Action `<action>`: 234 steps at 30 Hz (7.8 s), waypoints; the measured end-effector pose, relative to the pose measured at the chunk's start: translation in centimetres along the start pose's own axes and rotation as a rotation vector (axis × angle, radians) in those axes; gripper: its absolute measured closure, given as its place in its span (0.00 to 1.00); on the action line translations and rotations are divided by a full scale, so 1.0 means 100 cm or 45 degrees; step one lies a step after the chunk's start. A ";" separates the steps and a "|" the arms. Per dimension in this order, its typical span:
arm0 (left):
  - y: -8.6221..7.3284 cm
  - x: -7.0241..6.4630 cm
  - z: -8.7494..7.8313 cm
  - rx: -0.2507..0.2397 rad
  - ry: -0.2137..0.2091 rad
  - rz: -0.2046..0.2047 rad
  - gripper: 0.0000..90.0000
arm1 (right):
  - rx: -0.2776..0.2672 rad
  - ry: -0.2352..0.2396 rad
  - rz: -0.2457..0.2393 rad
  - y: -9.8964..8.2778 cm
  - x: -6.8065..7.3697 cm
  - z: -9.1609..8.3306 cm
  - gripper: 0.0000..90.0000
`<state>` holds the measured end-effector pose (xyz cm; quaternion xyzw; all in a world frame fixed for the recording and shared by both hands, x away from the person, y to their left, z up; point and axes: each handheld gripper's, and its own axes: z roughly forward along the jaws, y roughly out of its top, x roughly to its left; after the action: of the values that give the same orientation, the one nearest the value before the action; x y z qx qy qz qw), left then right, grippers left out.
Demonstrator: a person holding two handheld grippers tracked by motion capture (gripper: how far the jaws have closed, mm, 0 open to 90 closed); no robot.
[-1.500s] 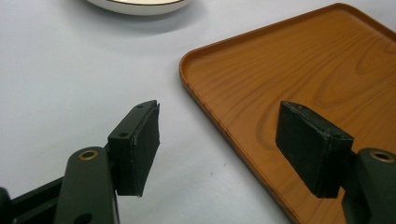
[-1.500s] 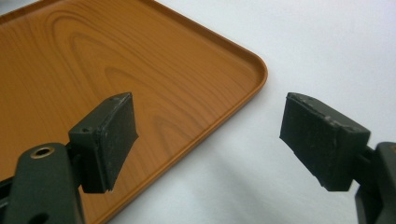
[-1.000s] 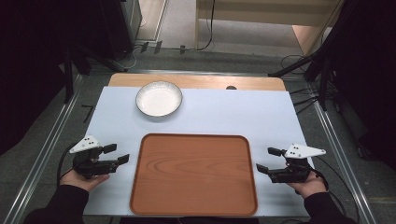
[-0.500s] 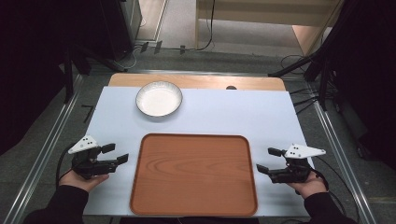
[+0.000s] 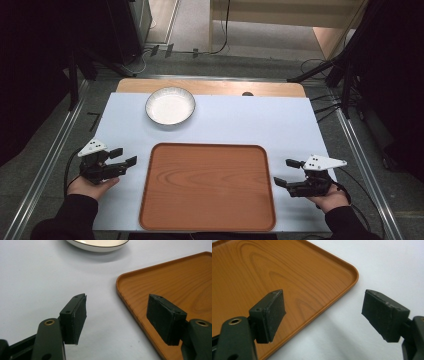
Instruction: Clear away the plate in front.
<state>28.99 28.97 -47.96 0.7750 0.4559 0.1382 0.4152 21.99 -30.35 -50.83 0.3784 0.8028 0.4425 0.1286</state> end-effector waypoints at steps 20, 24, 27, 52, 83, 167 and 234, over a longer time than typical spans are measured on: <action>0.011 0.010 0.025 0.045 -0.015 -0.055 0.36 | 0.009 0.006 -0.005 0.000 0.001 0.001 0.22; 0.014 0.011 0.028 0.054 -0.033 -0.051 0.36 | 0.007 0.007 -0.005 0.000 0.001 0.001 0.22; 0.016 0.011 0.030 0.043 -0.034 -0.053 0.36 | 0.005 0.009 -0.005 0.000 0.001 0.001 0.22; 0.042 0.011 0.055 0.049 -0.020 -0.029 0.34 | -0.033 0.019 -0.003 0.000 0.001 0.001 0.22; 0.107 0.035 0.098 0.119 0.119 -0.069 0.34 | -0.002 0.016 0.005 -0.001 0.000 0.001 0.22; 0.100 0.100 0.173 -0.113 -0.119 -1.044 0.93 | -0.010 0.011 0.021 -0.009 -0.005 -0.003 0.22; 0.065 0.051 0.096 -0.011 -0.484 -0.916 0.89 | 0.002 0.003 0.005 -0.005 0.001 -0.003 0.22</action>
<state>41.32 26.63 -49.76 0.5760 0.6127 -0.1597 0.5170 21.49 -30.67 -51.07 0.3797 0.8025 0.4425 0.1263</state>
